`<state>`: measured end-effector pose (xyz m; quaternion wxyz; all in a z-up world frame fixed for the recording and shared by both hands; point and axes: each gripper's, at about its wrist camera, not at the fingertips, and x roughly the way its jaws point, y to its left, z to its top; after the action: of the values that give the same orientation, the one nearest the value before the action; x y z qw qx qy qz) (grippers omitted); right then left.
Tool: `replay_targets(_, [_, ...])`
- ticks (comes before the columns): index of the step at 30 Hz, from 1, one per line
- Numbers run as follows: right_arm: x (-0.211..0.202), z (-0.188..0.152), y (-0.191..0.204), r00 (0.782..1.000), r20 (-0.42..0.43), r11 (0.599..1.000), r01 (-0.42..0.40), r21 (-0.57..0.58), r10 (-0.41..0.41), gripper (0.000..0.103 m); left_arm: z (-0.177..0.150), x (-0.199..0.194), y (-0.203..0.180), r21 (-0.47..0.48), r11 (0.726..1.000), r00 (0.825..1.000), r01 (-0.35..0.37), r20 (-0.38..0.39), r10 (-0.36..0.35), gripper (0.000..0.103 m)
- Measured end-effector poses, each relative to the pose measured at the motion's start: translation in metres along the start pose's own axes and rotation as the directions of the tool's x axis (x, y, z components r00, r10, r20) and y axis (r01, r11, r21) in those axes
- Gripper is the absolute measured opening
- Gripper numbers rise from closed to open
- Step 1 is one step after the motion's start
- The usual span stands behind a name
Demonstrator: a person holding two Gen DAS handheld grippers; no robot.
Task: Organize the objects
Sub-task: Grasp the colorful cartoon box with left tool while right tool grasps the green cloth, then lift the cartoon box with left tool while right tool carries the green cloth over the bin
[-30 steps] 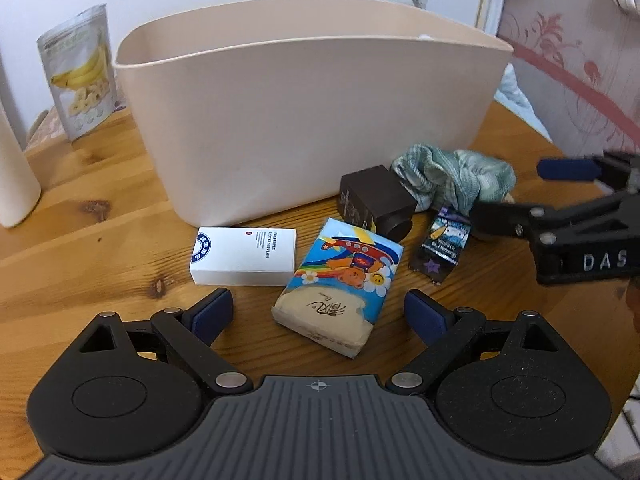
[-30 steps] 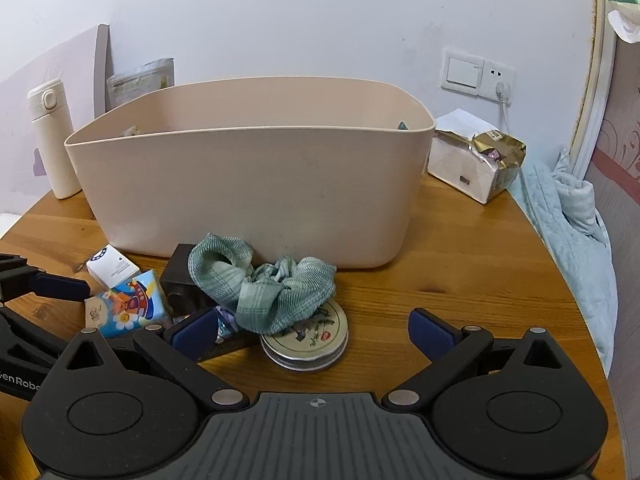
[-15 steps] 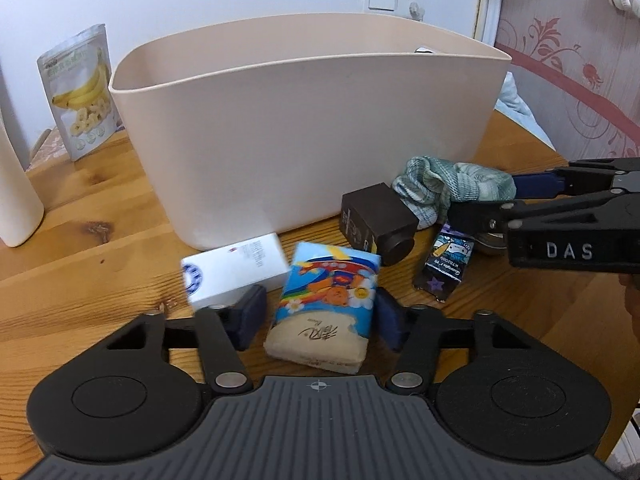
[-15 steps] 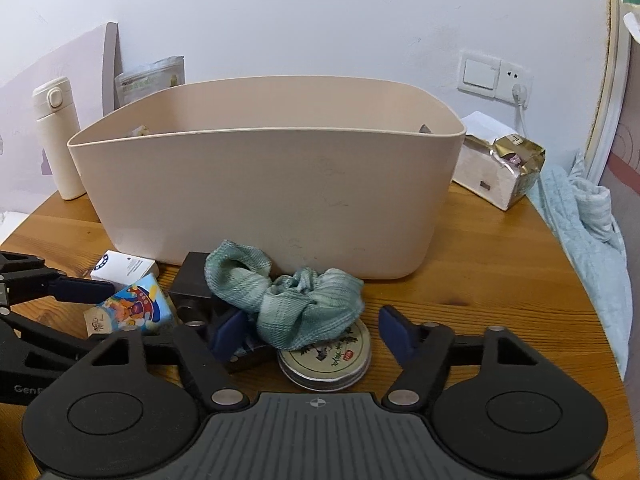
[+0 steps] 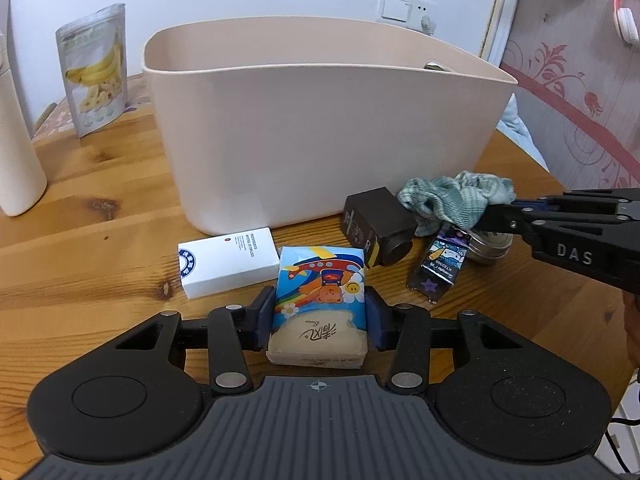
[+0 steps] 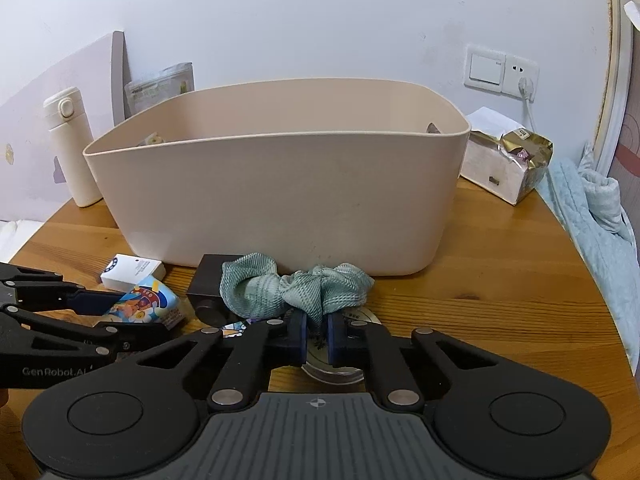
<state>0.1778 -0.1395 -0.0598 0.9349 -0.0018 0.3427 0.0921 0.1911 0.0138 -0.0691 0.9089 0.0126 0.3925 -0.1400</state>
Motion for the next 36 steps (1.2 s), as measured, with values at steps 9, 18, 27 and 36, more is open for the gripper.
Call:
replay_targets(9, [-0.021, 0.004, 0.001, 0.999, 0.037, 1.0, -0.01, -0.009, 0.011, 0.009, 0.002, -0.021, 0.002, -0.005, 1.0, 0.999, -0.005, 0.043, 0.005, 0.047])
replay_targets(18, [-0.045, 0.008, -0.001, 0.997, 0.081, 1.0, -0.014, -0.011, 0.015, 0.009, 0.015, -0.049, 0.002, 0.001, 1.0, 0.994, 0.0, 0.107, 0.0, 0.047])
replay_targets(27, [-0.066, 0.015, -0.009, 0.992, 0.129, 1.0, -0.004, 0.0, 0.004, 0.009, 0.026, -0.082, -0.001, 0.008, 1.0, 0.98, 0.009, 0.197, -0.011, 0.047])
replay_targets(36, [-0.089, 0.021, -0.013, 0.981, 0.192, 1.0, 0.016, 0.012, -0.018, 0.009, 0.037, -0.1, 0.002, 0.002, 1.0, 0.972, 0.02, 0.233, -0.02, 0.047])
